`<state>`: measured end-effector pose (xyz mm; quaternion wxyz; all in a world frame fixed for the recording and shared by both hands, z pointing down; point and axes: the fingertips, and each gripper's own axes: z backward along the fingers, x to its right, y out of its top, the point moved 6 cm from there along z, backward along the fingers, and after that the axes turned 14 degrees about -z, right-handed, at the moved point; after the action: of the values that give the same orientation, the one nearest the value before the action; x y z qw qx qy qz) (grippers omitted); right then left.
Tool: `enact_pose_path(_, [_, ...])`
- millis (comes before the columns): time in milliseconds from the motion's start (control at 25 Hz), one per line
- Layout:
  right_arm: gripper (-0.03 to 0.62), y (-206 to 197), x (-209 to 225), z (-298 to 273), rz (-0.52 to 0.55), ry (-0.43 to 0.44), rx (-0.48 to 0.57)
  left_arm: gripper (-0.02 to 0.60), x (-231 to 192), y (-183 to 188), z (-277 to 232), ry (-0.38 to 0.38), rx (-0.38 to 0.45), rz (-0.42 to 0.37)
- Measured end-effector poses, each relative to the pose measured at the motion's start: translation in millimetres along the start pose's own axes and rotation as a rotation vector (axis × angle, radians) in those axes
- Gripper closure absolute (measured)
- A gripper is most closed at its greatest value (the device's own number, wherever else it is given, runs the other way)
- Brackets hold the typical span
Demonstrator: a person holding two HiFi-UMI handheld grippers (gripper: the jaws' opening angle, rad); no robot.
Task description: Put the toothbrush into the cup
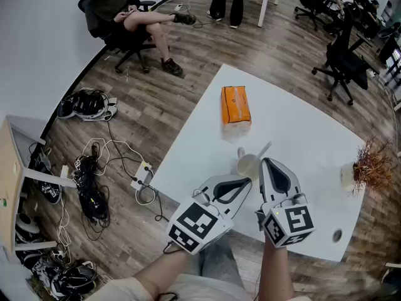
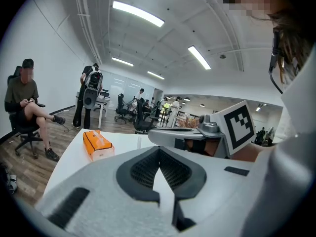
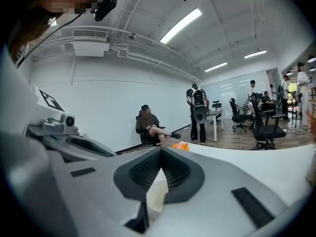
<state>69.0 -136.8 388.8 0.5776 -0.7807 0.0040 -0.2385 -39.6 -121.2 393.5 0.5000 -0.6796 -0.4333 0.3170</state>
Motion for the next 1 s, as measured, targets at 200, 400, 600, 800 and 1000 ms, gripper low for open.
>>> enact_pose_path(200, [0.576,3.3,-11.4,16.7,0.01,0.018,0.009,0.575,1.2,-0.1,-0.3,-0.001,0.001,-0.001])
enact_pose_path(400, [0.576,-0.8,-17.8,34.5,0.011,0.027,0.007,0.575,3.5,1.2,-3.4,-0.001,0.004,-0.005])
enact_pose_path(600, [0.576,-2.6,-21.8,44.0,0.017,0.029,-0.001,0.575,1.3,0.6,-4.3,-0.002,0.003,-0.004])
enact_pose_path(800, [0.576,-5.0,-27.3,46.8,0.015,0.035,-0.025,0.575,-1.2,3.2,-3.5,-0.005,0.008,-0.002])
enact_pose_path(1000, [0.576,-9.0,-29.0,48.7,0.003,0.044,-0.04,0.575,0.0,4.1,-1.8,-0.001,0.003,0.001])
